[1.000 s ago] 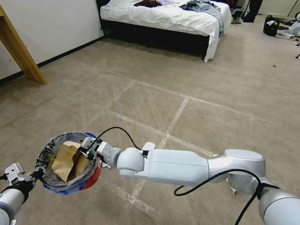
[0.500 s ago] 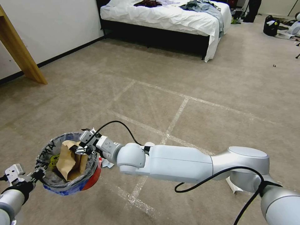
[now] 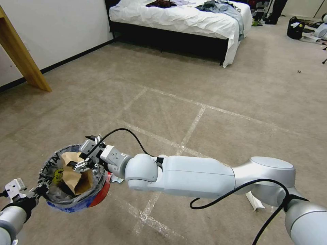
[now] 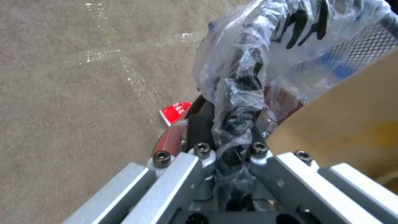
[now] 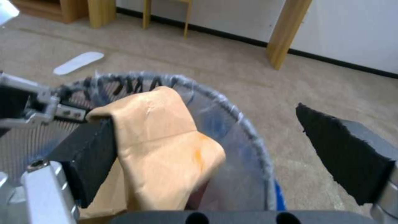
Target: Pick up the trash bin and place the garbage on the floor into it.
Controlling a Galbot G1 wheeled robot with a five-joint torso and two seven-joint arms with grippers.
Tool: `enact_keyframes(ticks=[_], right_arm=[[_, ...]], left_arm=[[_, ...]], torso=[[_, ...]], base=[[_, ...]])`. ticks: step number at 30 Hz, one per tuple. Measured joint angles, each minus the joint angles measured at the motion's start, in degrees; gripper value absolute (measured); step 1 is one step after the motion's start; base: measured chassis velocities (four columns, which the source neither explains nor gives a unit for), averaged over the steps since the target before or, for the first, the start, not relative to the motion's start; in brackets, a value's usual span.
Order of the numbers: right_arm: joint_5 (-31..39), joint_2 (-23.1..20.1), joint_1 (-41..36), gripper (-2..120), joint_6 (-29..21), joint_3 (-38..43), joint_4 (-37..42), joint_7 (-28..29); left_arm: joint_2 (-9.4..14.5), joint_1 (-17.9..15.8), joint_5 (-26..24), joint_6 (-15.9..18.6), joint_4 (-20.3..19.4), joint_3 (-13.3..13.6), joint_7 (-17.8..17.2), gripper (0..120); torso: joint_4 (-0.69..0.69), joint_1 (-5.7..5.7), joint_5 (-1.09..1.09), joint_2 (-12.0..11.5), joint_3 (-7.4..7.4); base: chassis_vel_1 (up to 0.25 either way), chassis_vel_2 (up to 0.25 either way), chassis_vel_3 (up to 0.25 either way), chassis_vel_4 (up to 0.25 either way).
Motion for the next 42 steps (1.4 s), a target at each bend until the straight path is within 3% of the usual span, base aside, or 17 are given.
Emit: enact_keyframes(ticks=[17,28,33,42], right_arm=[[1.9,-4.1,1.2,100,-2.4,-3.8,3.9,-0.3],[3.1,-4.3,2.3,100,-2.8,-3.3,5.3,-0.1],[3.1,-4.7,1.6,100,-1.8,1.8,6.1,0.4],[4.6,-5.8,-3.6,100,2.4,19.1,8.4,-0.5]], left_arm=[[-0.4,0.0,0.1,0.0,-0.4,0.2,0.0,1],[-0.6,-0.1,0.4,0.0,-0.2,0.3,0.1,1],[-0.2,-0.1,0.2,0.0,-0.1,-0.1,0.1,1],[0.3,0.2,-0.2,0.0,0.0,-0.9,0.1,1]], torso=[[0.00,0.00,0.00,0.0,0.00],[0.01,0.00,0.00,0.0,0.00],[0.00,0.00,0.00,0.0,0.00],[0.00,0.00,0.00,0.0,0.00]], base=[[0.000,0.000,0.000,0.000],[0.000,0.000,0.000,0.000],[0.000,0.000,0.000,0.000],[0.000,0.000,0.000,0.000]])
